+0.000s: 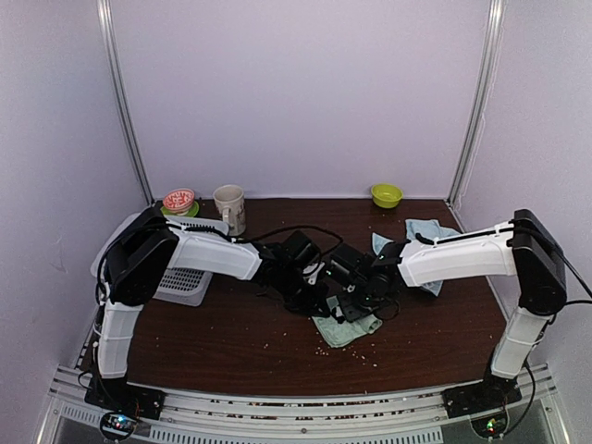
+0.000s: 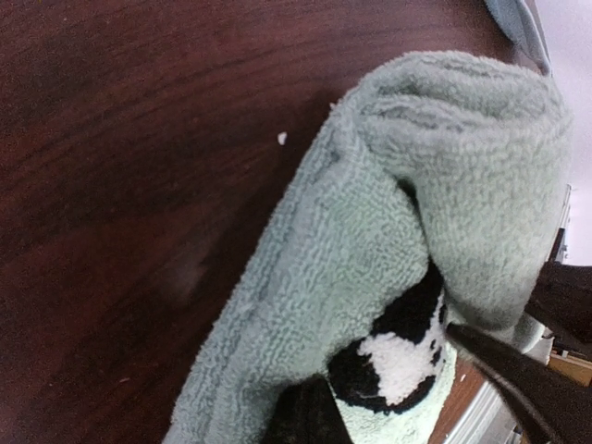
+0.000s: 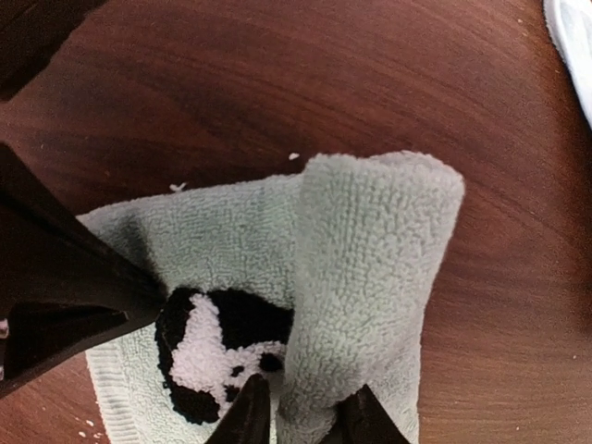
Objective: Roll the towels
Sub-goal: Roll the towel at the center of the board.
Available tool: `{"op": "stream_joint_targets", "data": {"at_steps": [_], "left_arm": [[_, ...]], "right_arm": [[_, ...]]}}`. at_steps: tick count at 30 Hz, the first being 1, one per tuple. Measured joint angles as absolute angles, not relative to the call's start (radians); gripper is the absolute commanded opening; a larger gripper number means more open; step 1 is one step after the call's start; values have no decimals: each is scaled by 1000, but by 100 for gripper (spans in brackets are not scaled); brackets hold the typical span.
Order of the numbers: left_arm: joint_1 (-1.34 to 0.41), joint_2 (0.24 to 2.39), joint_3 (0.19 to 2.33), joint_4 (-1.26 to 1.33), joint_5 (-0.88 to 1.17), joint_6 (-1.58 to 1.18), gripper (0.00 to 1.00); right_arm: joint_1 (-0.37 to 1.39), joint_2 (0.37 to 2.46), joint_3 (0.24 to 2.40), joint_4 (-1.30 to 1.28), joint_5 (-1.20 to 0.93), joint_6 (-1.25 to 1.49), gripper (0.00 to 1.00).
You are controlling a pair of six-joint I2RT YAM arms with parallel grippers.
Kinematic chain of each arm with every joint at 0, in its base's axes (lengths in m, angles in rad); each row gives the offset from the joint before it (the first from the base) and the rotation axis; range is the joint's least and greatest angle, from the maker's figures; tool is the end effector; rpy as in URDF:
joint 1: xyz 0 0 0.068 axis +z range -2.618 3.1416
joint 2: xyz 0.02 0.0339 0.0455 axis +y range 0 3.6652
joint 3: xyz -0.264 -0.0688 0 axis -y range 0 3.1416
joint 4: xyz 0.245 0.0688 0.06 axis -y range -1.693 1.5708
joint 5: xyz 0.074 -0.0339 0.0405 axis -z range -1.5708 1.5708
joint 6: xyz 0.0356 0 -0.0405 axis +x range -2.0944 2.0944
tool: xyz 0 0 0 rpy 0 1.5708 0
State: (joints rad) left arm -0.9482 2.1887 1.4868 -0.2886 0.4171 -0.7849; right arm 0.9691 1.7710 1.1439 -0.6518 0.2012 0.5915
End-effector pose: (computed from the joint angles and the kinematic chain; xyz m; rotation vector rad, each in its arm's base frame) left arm 0.2549 -0.3798 0.1272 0.4177 2.8655 -1.0536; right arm 0.1969 0.2741 0.1728 -0.4834 2.7508 0.0884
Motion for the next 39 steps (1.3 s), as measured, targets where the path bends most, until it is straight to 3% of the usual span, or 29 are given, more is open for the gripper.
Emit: {"op": "stream_joint_targets", "data": {"at_steps": [16, 25, 39], "left_arm": [[-932, 2133, 1428, -304, 410, -776, 0], [-894, 2008, 1425, -357, 402, -760, 0], [-896, 2101, 1568, -253, 482, -799, 0]], "right_arm": [[939, 1681, 979, -422, -23, 552, 51], [904, 1638, 874, -259, -144, 476, 55], [896, 1614, 793, -105, -224, 423, 59]]}}
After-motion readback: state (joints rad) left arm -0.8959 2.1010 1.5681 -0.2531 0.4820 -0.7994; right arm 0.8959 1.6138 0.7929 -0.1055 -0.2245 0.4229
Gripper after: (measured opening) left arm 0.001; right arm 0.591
